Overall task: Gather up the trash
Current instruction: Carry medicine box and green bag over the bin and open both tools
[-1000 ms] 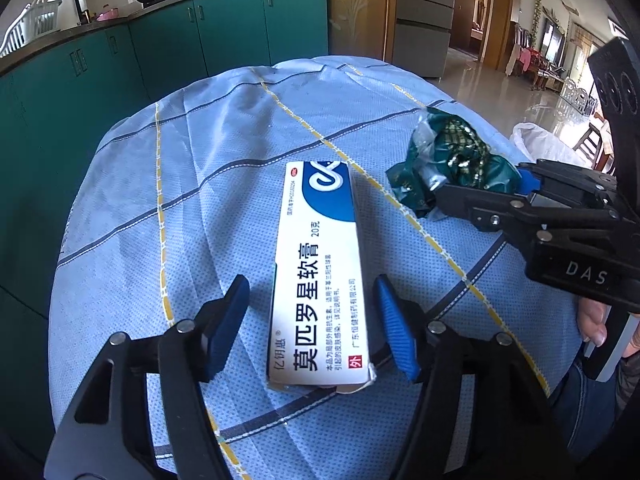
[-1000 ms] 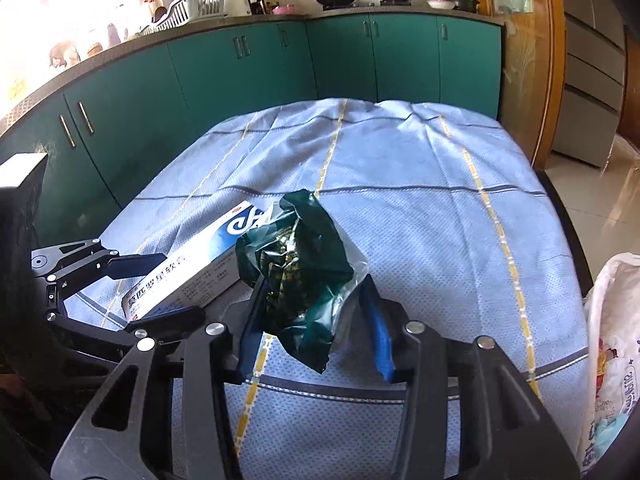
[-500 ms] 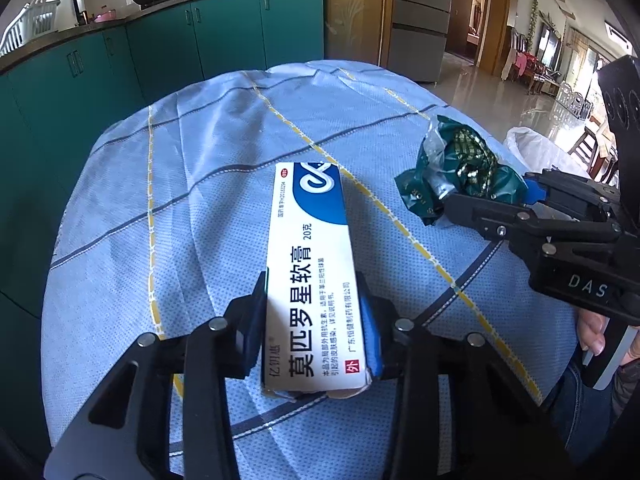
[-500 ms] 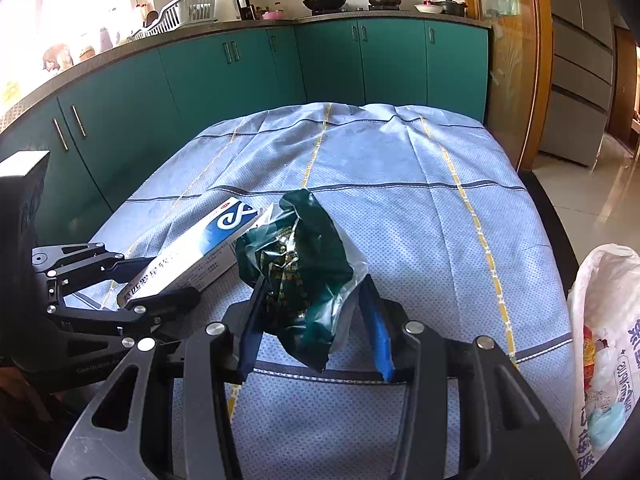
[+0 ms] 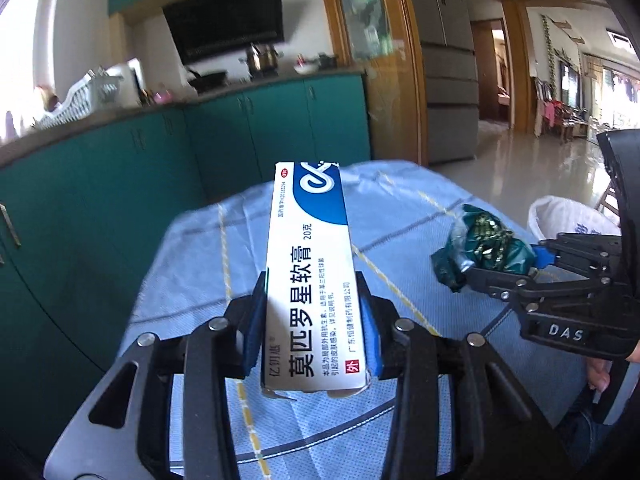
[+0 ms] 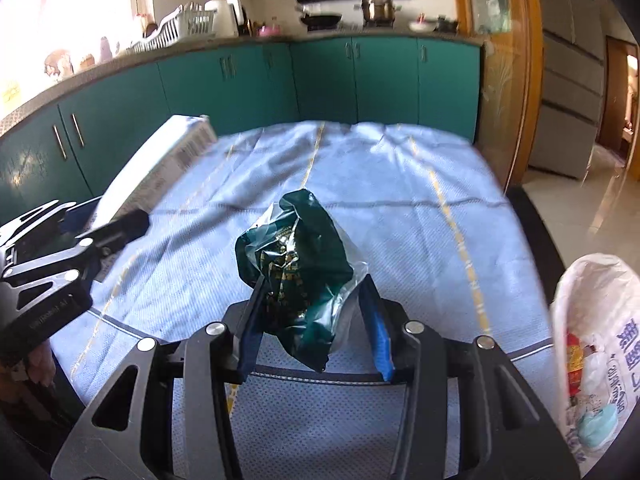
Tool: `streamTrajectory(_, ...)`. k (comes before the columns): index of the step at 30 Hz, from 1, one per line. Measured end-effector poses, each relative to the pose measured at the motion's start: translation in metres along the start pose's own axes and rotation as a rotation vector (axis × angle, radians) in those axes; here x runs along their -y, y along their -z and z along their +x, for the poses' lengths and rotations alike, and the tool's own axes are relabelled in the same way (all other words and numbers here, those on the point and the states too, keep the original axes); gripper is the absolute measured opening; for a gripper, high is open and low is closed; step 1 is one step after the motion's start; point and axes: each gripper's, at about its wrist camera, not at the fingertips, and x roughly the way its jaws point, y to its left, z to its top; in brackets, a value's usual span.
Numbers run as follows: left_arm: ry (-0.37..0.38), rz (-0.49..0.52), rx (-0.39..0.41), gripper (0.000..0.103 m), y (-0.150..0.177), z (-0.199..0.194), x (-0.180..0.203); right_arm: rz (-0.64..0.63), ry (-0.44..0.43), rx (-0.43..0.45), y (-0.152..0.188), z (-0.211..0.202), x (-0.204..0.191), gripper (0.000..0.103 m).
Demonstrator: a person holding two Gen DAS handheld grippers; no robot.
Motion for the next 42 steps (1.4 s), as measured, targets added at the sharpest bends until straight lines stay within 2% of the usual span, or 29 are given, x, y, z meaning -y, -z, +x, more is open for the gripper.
streamTrajectory(4,-0.07,0.034,0.072,0.041,-0.007,-0.028,0.017,0.045,0.022,0.056,0.006,-0.033,0.014,0.045)
streamTrajectory(6,-0.054,0.035,0.095,0.041,-0.013,-0.041,0.026,0.069,0.034,0.073,0.008,-0.054,0.026,0.045)
streamTrajectory(10,0.024,0.044,0.138,0.041,-0.029,-0.065,0.053,0.086,0.123,0.126,0.007,-0.1,0.057,0.045)
streamTrajectory(15,0.142,0.05,0.173,0.041,-0.051,-0.069,0.092,0.156,0.302,0.165,0.01,-0.15,0.117,0.045)
streamTrajectory(17,0.181,0.058,0.181,0.041,-0.058,-0.067,0.107,0.208,0.381,0.124,0.018,-0.157,0.145,0.045)
streamTrajectory(20,0.257,0.082,0.19,0.041,-0.066,-0.06,0.136,0.32,0.445,0.032,0.035,-0.153,0.186,0.045)
streamTrajectory(23,0.358,0.106,0.171,0.041,-0.069,-0.049,0.167,0.414,0.453,-0.025,0.054,-0.146,0.214,0.045)
streamTrajectory(26,0.462,0.109,0.106,0.041,-0.073,-0.024,0.196,0.448,0.451,-0.059,0.067,-0.134,0.23,0.045)
streamTrajectory(29,0.572,0.133,0.02,0.042,-0.074,0.004,0.229,0.459,0.432,-0.094,0.074,-0.122,0.23,0.046)
streamTrajectory(31,0.595,0.157,-0.016,0.043,-0.075,0.016,0.253,0.459,0.441,-0.095,0.077,-0.12,0.232,0.052)
streamTrajectory(33,0.629,0.169,-0.039,0.045,-0.074,0.025,0.271,0.448,0.472,-0.08,0.078,-0.126,0.23,0.064)
streamTrajectory(35,0.669,0.166,-0.047,0.053,-0.075,0.032,0.283,0.439,0.507,-0.075,0.078,-0.135,0.232,0.065)
streamTrajectory(36,0.672,0.16,-0.046,0.061,-0.074,0.032,0.288,0.437,0.521,-0.073,0.079,-0.139,0.234,0.066)
streamTrajectory(39,0.654,0.149,-0.019,0.071,-0.073,0.023,0.292,0.418,0.576,-0.052,0.08,-0.156,0.229,0.067)
streamTrajectory(40,0.63,0.15,-0.009,0.077,-0.073,0.017,0.289,0.405,0.587,-0.038,0.081,-0.163,0.227,0.067)
streamTrajectory(42,0.551,0.146,0.009,0.081,-0.074,0.002,0.279,0.36,0.61,0.009,0.077,-0.179,0.215,0.074)
